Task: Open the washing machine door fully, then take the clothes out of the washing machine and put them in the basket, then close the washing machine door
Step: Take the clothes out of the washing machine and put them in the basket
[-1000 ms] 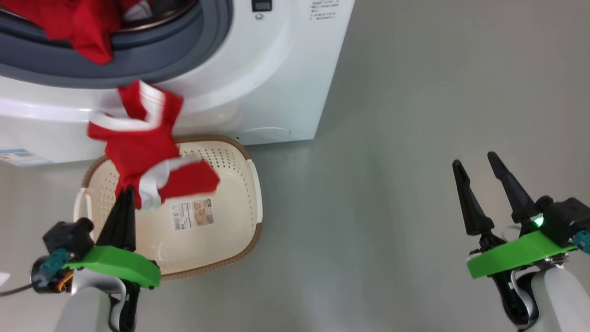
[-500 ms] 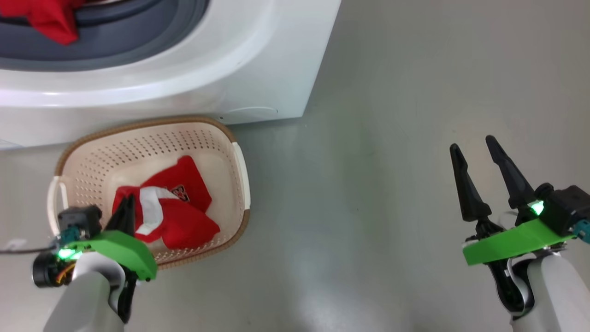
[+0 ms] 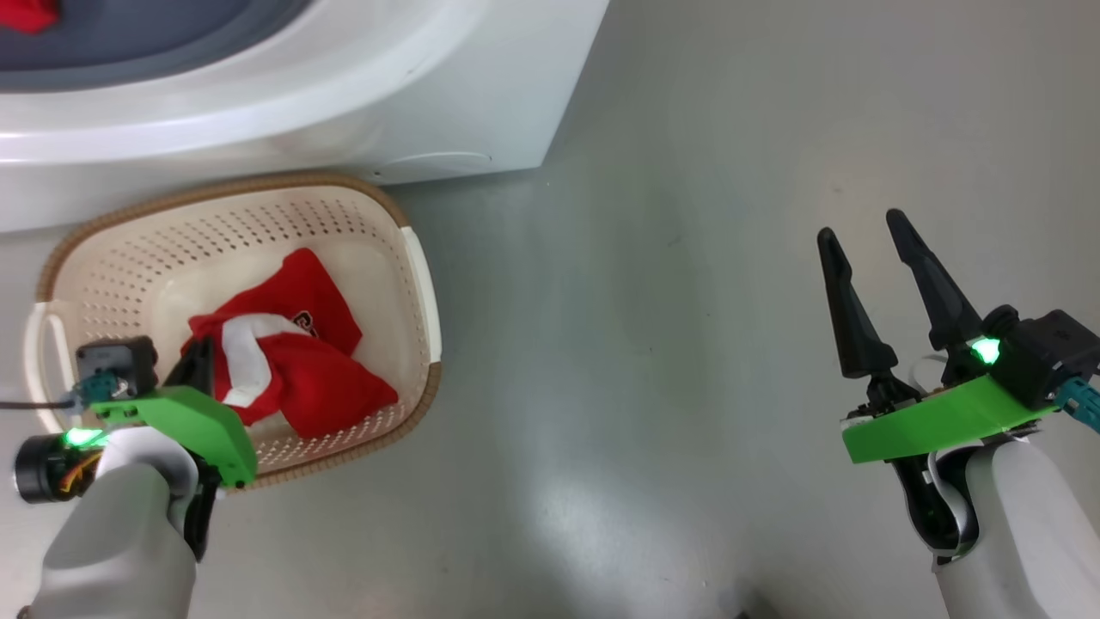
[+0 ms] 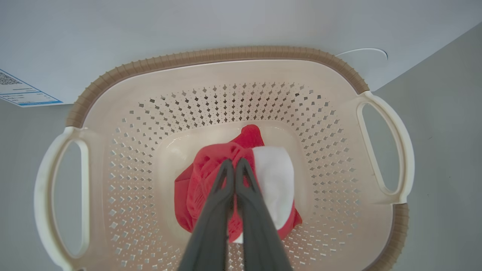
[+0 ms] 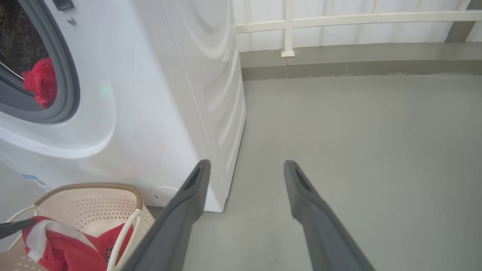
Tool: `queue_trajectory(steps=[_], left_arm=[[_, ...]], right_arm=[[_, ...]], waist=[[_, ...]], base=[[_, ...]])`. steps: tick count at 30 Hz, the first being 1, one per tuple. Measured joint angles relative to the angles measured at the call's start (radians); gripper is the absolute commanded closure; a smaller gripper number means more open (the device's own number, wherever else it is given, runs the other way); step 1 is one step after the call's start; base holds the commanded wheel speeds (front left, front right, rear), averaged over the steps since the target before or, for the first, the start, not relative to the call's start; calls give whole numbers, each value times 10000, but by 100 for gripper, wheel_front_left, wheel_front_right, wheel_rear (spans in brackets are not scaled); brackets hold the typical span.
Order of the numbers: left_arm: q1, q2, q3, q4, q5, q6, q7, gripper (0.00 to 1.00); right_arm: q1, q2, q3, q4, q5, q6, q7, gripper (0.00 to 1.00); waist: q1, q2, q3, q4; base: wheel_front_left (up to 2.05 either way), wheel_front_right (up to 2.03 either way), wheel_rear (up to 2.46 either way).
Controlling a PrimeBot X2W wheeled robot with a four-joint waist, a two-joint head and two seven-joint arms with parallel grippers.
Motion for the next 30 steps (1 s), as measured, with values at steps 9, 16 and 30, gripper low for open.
queue_trajectory(steps=[9,16,30], left_arm=[[-533,88,-514,780,-520,0,19,80],[-691,86,-759,890,-888,0,42,0],[-127,297,-516,-558,-1509,0,31,0]], right_arm=[[-119,102,75,-15,-142,0,0,0],[-210,113,82,-10,-151,0,0,0],[52,-25,59,157,-150,0,0,0]], waist=[[0,0,395,-237],[0,0,291,-219],[0,0,-526,-26]], base=[[0,0,0],[0,0,0],[0,0,0]])
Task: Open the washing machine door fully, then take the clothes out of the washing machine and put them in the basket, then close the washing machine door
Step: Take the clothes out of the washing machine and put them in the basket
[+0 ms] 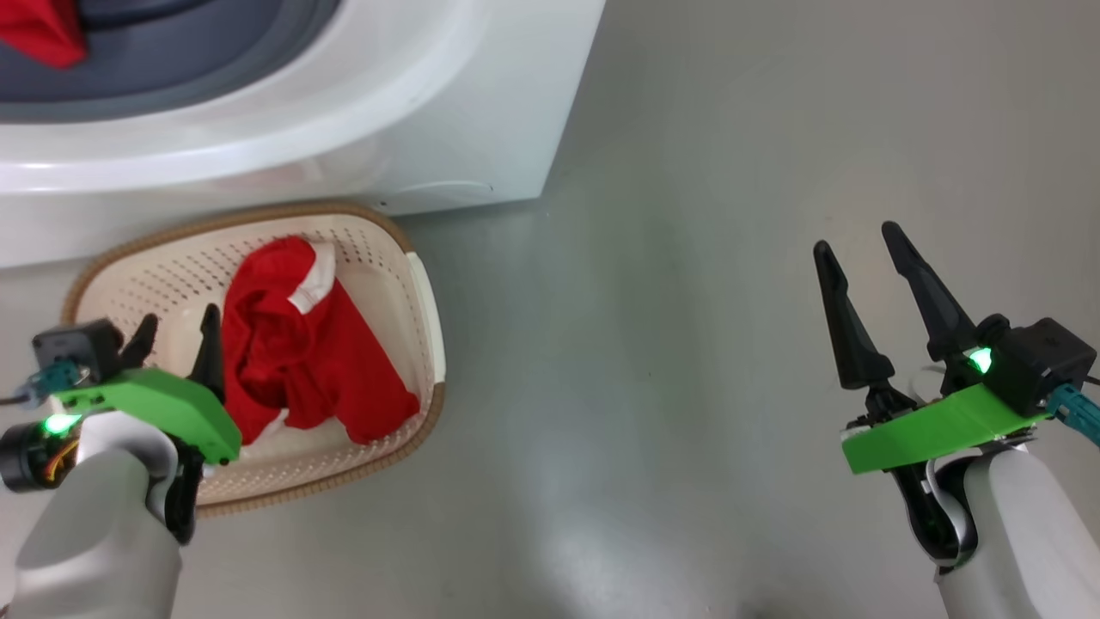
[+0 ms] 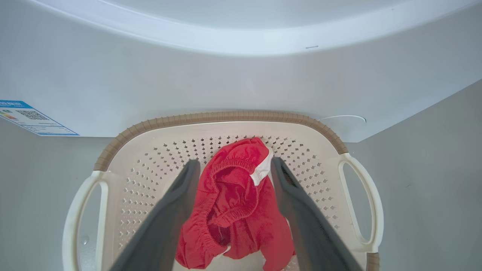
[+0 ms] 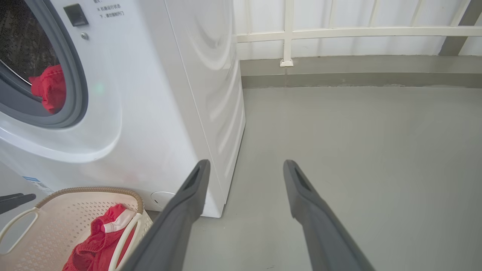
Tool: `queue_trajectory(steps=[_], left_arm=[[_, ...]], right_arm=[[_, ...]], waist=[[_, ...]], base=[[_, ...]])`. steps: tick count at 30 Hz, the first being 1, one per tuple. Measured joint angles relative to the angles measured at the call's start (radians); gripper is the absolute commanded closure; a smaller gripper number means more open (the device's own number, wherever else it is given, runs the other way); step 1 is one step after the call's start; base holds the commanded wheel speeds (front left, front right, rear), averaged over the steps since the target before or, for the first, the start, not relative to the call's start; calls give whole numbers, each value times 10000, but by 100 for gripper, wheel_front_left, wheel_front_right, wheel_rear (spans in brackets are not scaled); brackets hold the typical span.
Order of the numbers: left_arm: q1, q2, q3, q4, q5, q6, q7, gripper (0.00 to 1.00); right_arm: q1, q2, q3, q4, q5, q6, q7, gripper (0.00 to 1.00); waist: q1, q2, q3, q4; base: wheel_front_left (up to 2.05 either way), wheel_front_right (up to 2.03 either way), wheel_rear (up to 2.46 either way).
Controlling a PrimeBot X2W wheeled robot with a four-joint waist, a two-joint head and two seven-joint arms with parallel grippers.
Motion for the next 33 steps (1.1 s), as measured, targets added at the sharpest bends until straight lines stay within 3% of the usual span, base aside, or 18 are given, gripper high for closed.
queue_trajectory(steps=[10,19,33], left_arm=[[1567,36,1496,-2163,907,2,-21,0],[2968,-364,2886,-4138,2054,8,-21,0],[4888,-1003,3774,-6805,2968,0,-21,0]], right_arm=[[450,-251,-21,144,15,0,0,0],[1005,-441,-19,230,102,0,0,0],[1902,-596,-130,232,359,0,0,0]], waist=[[0,0,-980,250],[0,0,-1949,421],[0,0,-3175,517]], base=[[0,0,0],[0,0,0],[0,0,0]])
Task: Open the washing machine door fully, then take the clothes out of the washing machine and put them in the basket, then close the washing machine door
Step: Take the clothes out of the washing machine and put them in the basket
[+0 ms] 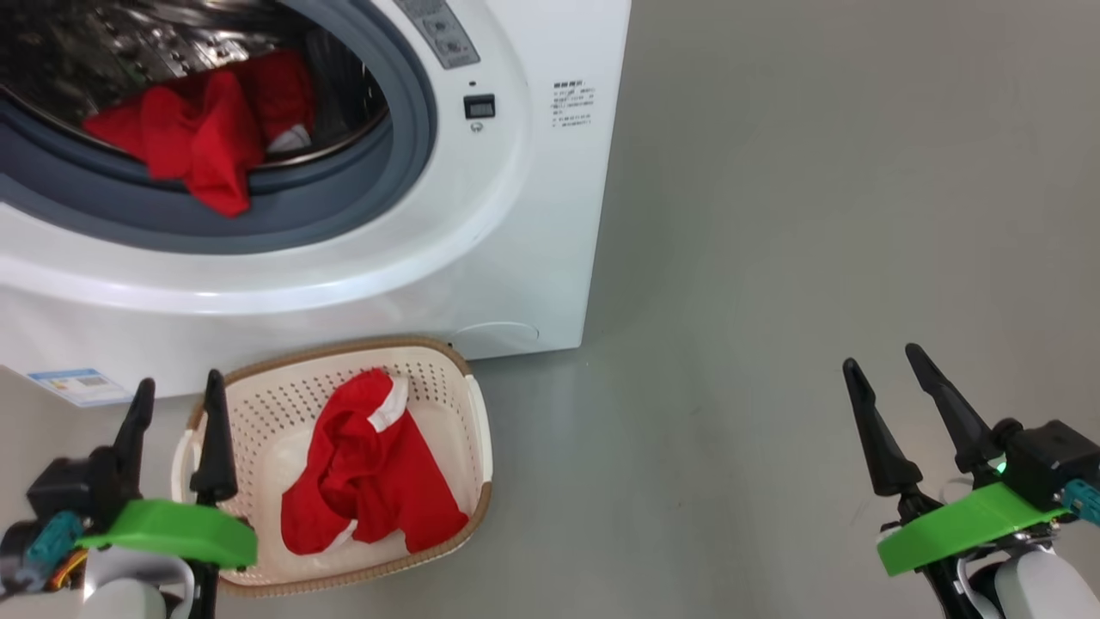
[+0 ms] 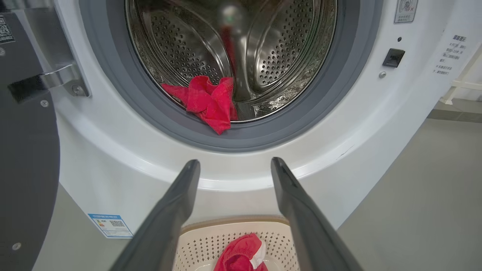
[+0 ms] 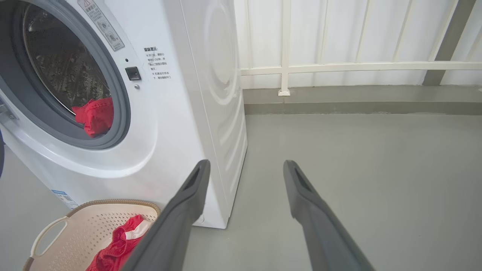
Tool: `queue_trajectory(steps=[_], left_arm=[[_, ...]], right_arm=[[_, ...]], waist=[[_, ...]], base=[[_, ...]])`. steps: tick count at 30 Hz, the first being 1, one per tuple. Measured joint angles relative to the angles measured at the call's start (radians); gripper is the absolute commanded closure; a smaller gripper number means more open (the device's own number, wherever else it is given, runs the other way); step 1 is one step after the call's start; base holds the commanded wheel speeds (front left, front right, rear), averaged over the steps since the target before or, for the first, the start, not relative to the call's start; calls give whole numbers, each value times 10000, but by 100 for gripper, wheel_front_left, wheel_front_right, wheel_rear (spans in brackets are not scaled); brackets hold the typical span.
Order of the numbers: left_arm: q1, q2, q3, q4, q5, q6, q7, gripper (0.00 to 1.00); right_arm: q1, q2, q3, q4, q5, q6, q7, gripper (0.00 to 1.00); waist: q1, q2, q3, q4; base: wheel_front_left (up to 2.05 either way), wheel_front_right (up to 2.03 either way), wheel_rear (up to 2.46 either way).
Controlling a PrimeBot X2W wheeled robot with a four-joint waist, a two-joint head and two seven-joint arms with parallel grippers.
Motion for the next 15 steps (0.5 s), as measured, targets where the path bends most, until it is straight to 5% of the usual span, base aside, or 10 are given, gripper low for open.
queue_trajectory(steps=[15], left_arm=[[2278,-422,692,-2353,184,0,-2,0]], right_arm=[[954,-12,-383,-157,84,0,0,0]], waist=[[0,0,-827,-8]], base=[[0,0,0]])
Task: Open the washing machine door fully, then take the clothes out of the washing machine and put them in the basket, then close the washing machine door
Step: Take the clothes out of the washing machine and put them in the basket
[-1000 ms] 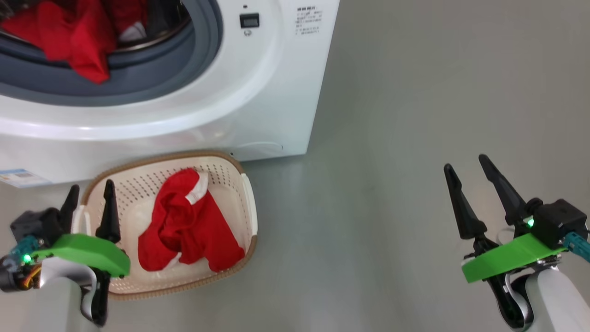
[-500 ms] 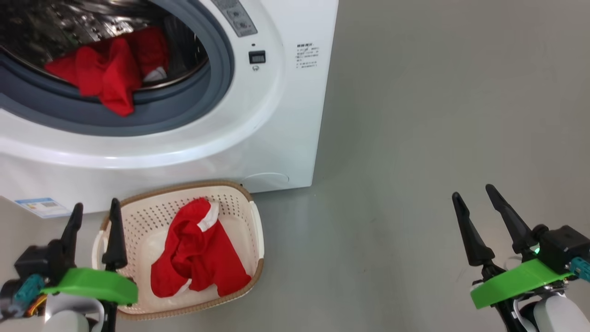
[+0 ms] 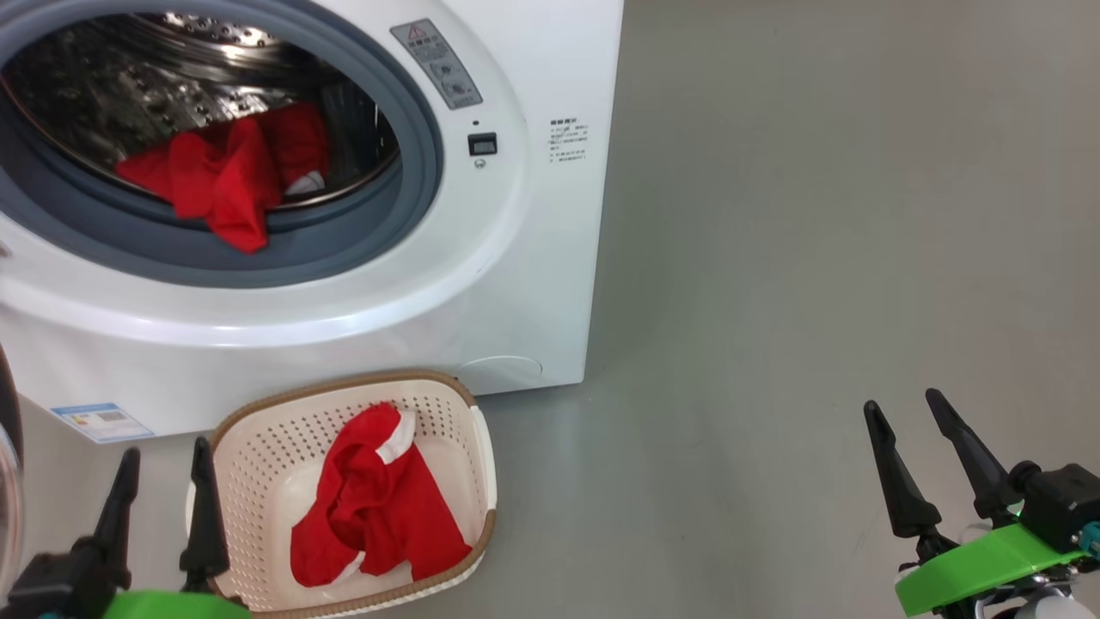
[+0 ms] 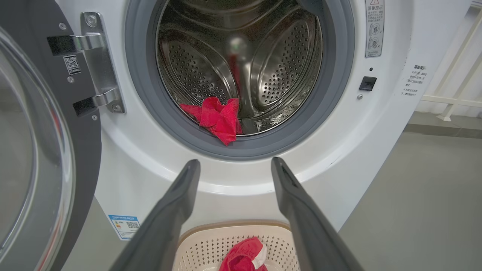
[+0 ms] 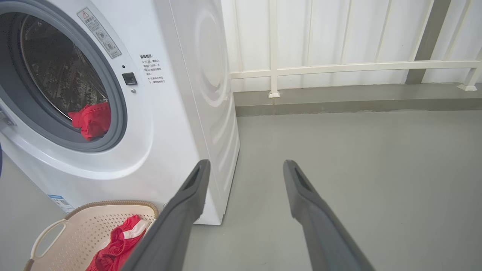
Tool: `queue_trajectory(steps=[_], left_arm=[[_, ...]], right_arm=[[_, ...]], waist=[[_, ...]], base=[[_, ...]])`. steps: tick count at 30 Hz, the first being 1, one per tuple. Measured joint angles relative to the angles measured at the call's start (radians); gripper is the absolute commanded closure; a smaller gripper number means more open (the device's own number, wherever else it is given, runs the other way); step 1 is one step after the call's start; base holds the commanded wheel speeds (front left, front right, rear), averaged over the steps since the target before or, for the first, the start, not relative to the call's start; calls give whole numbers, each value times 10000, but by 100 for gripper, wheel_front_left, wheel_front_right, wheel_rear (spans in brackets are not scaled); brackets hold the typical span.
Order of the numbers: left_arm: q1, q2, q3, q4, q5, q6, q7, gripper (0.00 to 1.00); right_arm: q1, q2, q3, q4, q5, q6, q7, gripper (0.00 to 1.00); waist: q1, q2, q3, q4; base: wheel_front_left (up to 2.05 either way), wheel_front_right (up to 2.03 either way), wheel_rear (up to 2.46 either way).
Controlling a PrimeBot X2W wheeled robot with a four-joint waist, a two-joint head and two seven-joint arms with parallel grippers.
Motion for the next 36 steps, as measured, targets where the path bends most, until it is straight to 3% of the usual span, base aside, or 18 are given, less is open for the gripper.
queue_trajectory(steps=[12,36], left_arm=[[1004,-238,261,-882,109,0,0,0],[1099,-307,63,-817,176,0,0,0]], right_arm=[[237,-23,-90,-36,13,0,0,0],[383,-46,-98,-123,13,0,0,0]], waist=[[0,0,-313,83],[0,0,-210,153]], base=[[0,0,0],[0,0,0]])
